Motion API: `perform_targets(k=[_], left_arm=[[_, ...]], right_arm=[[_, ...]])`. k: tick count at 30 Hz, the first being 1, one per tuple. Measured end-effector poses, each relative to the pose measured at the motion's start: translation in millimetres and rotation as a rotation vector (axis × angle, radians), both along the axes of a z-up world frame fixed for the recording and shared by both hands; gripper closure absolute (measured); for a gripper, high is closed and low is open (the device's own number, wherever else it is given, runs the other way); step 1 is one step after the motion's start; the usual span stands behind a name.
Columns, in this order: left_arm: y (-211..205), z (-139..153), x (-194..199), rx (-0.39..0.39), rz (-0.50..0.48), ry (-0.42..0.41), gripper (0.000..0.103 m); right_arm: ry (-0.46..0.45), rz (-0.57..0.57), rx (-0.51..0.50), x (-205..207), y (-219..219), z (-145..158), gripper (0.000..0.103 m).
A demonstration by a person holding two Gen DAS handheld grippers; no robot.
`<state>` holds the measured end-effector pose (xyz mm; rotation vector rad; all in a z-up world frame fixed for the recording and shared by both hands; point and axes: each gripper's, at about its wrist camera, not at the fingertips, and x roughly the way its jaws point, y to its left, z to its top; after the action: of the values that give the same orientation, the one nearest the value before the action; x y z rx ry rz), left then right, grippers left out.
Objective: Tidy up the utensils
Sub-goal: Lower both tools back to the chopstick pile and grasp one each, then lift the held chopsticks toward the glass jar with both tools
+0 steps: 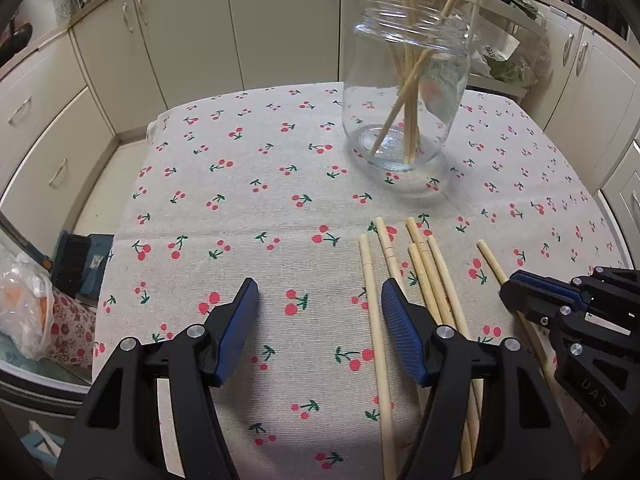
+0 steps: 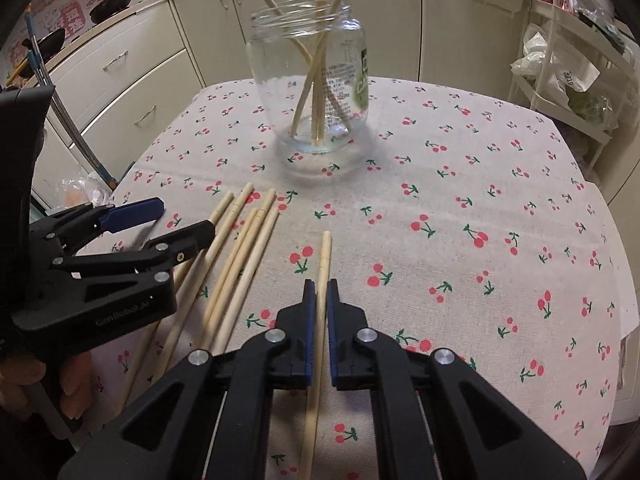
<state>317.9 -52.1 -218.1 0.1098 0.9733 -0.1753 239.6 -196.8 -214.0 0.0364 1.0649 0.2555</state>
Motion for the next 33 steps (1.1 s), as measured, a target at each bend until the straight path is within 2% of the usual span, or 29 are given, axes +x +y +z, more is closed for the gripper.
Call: perform_targets(k=[11, 19, 23, 30, 31, 33], left_arm=[[-7.5, -0.2, 0.2, 0.01, -0.009, -0.008, 0.042], [-9.4, -0.8, 1.6, 0.006, -0.031, -0.023, 0.042], [-11.9, 0.4, -0.5, 0.002, -0.065, -0.038, 0.059], [-13.2, 2.4, 10.5, -0.012, -0.073, -0.003, 0.059], [-13.0, 2.9, 12.1, -0.015, -0.069, 0.001, 0.062], [-9.7, 4.7, 15.9, -0.043, -0.064, 0.023, 0.08]], right_arm=[[-0.019, -0.026, -0.009, -2.4, -4.9, -1.4, 0.097], [-0.015, -0.045, 0.021, -1.0, -12.2, -1.9, 0.097], [-0.008, -0.052, 0.035, -0.2, -15.4, -2.0, 0.097], [-0.002, -0.048, 0.054, 2.1, -17.9, -2.7, 0.097], [-0.001, -0.047, 0.057, 2.0, -18.3, -2.7, 0.097], [0.006, -0.046, 0.066, 2.1, -19.9, -2.3, 0.097]])
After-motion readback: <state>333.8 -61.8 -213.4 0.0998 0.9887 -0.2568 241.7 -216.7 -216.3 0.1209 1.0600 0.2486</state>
